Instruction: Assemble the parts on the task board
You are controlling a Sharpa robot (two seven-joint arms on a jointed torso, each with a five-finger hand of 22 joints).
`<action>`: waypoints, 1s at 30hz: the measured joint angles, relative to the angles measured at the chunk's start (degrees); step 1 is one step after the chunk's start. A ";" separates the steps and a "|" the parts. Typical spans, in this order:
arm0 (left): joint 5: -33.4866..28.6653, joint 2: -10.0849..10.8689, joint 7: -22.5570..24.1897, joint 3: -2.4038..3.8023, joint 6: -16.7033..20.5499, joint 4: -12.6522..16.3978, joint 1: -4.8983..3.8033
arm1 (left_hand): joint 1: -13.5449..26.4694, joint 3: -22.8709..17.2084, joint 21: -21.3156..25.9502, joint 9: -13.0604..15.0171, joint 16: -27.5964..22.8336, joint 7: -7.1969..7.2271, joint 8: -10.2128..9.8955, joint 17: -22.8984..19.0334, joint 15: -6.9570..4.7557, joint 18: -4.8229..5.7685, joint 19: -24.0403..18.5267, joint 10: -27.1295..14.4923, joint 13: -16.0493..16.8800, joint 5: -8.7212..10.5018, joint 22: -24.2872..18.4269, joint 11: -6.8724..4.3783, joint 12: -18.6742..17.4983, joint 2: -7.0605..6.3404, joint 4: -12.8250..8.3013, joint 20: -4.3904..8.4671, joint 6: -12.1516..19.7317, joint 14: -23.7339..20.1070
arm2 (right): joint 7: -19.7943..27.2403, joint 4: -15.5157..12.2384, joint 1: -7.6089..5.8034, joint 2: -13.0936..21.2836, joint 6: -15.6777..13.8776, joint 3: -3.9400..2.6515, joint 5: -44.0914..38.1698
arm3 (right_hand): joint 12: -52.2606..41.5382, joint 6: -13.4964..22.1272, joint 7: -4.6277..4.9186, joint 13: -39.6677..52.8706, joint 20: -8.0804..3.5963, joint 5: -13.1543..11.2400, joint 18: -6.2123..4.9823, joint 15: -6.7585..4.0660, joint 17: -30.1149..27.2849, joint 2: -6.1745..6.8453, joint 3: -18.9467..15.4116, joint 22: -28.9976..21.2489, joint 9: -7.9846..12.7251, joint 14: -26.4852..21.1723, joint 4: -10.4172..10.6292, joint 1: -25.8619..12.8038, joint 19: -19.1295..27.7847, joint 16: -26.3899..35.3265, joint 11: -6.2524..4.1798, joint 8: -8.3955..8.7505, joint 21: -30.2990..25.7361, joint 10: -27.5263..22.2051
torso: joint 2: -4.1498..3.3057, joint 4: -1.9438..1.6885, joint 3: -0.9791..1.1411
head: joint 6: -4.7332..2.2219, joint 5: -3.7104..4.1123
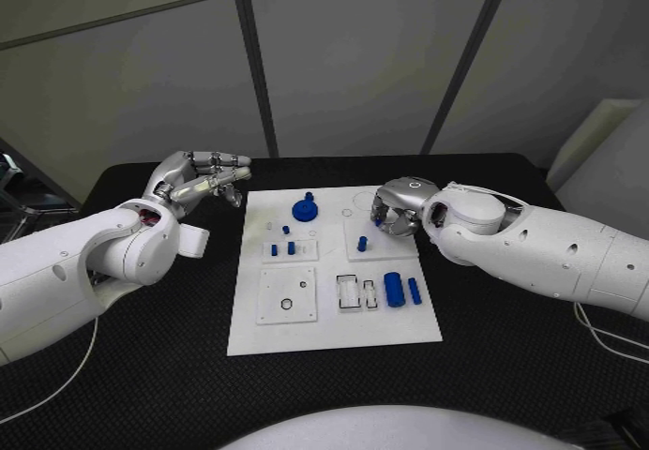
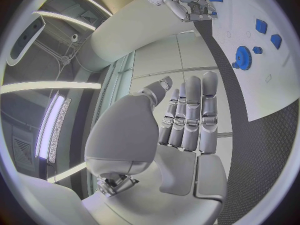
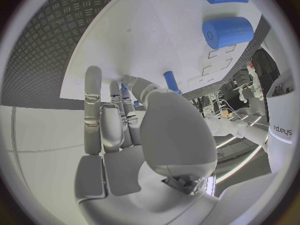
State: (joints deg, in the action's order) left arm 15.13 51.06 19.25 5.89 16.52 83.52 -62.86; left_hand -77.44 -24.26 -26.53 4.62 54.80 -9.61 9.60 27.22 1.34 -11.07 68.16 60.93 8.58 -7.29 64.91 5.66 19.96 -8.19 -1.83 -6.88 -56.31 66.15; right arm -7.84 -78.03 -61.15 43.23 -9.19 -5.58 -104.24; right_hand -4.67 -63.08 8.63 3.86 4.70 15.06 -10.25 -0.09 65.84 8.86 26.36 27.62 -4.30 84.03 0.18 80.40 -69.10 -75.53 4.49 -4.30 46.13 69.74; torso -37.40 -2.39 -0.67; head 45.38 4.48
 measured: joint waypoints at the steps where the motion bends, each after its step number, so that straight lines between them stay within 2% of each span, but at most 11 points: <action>1: -0.02 -0.01 -0.01 0.00 0.00 -0.02 0.00 | 0.00 0.27 0.00 0.00 0.00 -0.08 0.00 -0.04 0.00 0.00 0.00 -0.17 0.00 0.00 -0.03 0.16 0.25 0.00 0.05 0.00 0.08 0.00 | 0.00 0.03 0.00 -0.06 0.03 -0.01 -0.04 | -0.12 -0.26 0.07 0.05 0.00 -0.26 0.00 0.00 0.22 -0.14 0.35 0.15 -0.04 0.00 -0.02 0.14 0.00 -0.14 0.01 0.00 0.16 0.24 | 0.00 0.00 -0.01 | 0.02 0.00; 7: -0.10 -0.02 -0.10 0.00 0.00 -0.12 0.01 | -0.01 0.32 0.25 -0.05 0.00 -0.22 0.00 -0.07 0.00 0.00 0.00 -0.21 0.06 0.00 -0.13 0.21 0.26 0.01 0.00 0.00 0.22 0.00 | -0.02 0.18 0.10 -0.31 0.05 -0.12 -0.36 | -0.10 -1.69 -0.54 0.14 -0.22 -2.54 0.01 -0.44 1.40 -1.16 1.56 1.70 -0.21 0.01 -0.45 0.66 0.22 -1.12 -0.50 -0.51 1.96 1.74 | 0.00 0.02 -0.02 | 0.16 -0.07; 12: -0.13 0.01 -0.15 0.00 -0.01 -0.25 0.02 | -0.23 0.32 0.24 -0.06 0.00 -0.22 0.00 -0.12 0.00 0.00 0.00 -0.62 0.06 0.00 -0.19 0.22 0.26 0.22 0.00 0.00 0.22 0.00 | -0.19 0.21 0.20 -0.43 -0.26 -0.12 -0.48 | -0.09 -2.50 -0.81 0.43 -0.22 -3.39 0.01 -0.86 2.21 -1.85 1.97 2.99 -0.48 0.01 -0.41 0.57 0.22 -1.84 -0.81 -0.93 3.13 2.44 | 0.02 0.03 -0.03 | 0.23 -0.07; 30: -0.21 0.06 -0.29 0.00 -0.06 -0.67 0.02 | -0.23 0.80 0.67 -0.18 -0.23 -0.63 0.00 -0.24 0.20 0.01 0.00 -1.28 0.18 0.00 -0.46 0.46 0.68 0.22 -0.15 0.00 0.63 -0.20 | -1.33 -0.84 0.64 0.25 -3.21 0.13 -0.70 | -0.08 -3.42 -1.29 0.55 -0.22 -4.16 0.01 -0.85 4.14 -3.03 2.22 4.95 -0.76 0.01 -0.17 -0.47 0.21 -3.33 -1.11 -1.17 4.84 3.56 | 0.05 0.05 0.01 | 0.18 0.12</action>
State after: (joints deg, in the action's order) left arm 14.92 51.12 18.96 5.89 16.46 82.85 -62.83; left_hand -77.67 -23.46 -25.86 4.44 54.58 -10.24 9.60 26.98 1.54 -11.06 68.16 59.65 8.77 -7.29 64.45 6.12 20.63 -7.97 -1.98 -6.88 -55.68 65.95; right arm -9.17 -78.87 -60.51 43.49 -12.40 -5.44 -104.94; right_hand -4.75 -66.51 7.35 4.40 4.49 10.90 -10.24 -0.95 69.98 5.83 28.58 32.58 -5.06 84.04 0.01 79.93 -68.89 -78.86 3.37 -5.46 50.97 73.30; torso -37.35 -2.33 -0.66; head 45.57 4.60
